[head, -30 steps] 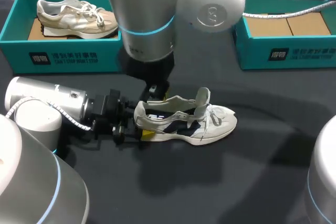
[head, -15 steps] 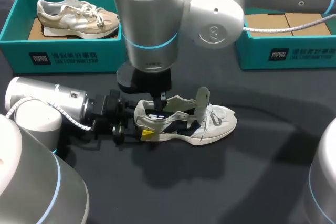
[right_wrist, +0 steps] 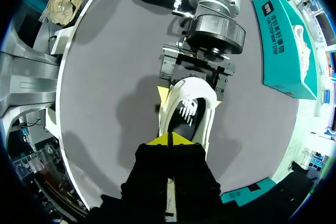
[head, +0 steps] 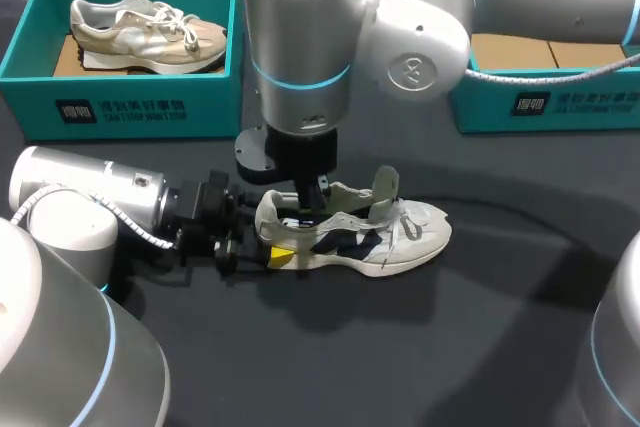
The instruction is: Take the shoe out of the shoebox, open the shoe tongue, remove and reinsert the insole, then place the shoe into the shoebox
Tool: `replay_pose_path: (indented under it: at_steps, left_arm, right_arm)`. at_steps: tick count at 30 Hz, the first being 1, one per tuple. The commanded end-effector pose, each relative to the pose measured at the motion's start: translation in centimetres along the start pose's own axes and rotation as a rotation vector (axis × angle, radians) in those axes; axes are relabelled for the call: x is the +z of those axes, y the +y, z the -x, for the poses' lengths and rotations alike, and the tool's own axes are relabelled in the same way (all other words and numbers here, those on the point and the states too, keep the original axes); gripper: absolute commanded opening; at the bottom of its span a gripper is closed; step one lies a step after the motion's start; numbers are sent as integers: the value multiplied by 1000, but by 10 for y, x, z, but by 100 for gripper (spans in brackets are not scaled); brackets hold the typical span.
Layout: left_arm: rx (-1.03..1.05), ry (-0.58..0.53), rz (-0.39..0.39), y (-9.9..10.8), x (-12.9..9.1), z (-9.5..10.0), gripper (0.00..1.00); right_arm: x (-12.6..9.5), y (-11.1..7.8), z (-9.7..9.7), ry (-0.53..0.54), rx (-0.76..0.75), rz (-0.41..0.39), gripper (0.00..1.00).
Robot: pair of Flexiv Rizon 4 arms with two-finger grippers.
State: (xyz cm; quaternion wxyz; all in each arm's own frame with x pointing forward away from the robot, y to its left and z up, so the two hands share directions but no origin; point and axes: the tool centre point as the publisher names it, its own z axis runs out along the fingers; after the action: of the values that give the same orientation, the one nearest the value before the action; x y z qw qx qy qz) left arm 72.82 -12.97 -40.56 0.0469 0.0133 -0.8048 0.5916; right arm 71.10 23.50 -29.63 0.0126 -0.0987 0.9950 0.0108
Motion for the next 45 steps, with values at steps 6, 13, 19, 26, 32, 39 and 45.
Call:
replay_pose_path:
  at_steps: [6, 13, 19, 26, 32, 39, 45]
  left_arm:
    - [-1, -1, 0, 3, 1, 1, 0]
    - [-1, -1, 0, 3, 1, 1, 0]
    - [-1, -1, 0, 3, 1, 1, 0]
    - [-1, -1, 0, 3, 1, 1, 0]
    - [-1, -1, 0, 3, 1, 1, 0]
    - [-1, -1, 0, 3, 1, 1, 0]
    - [-1, -1, 0, 3, 1, 1, 0]
  right_arm:
    - [14, -7, -6, -48, 18, 77, 0]
    - [20, -8, 0, -48, 50, 61, 0]
    - [35, -7, 15, -42, 107, 67, 0]
    - [50, -3, 23, -26, 115, 85, 0]
    - [68, -6, 28, -15, 117, 82, 0]
    - [79, -30, 20, 0, 178, 64, 0]
    - [75, -49, 13, -11, 217, 37, 0]
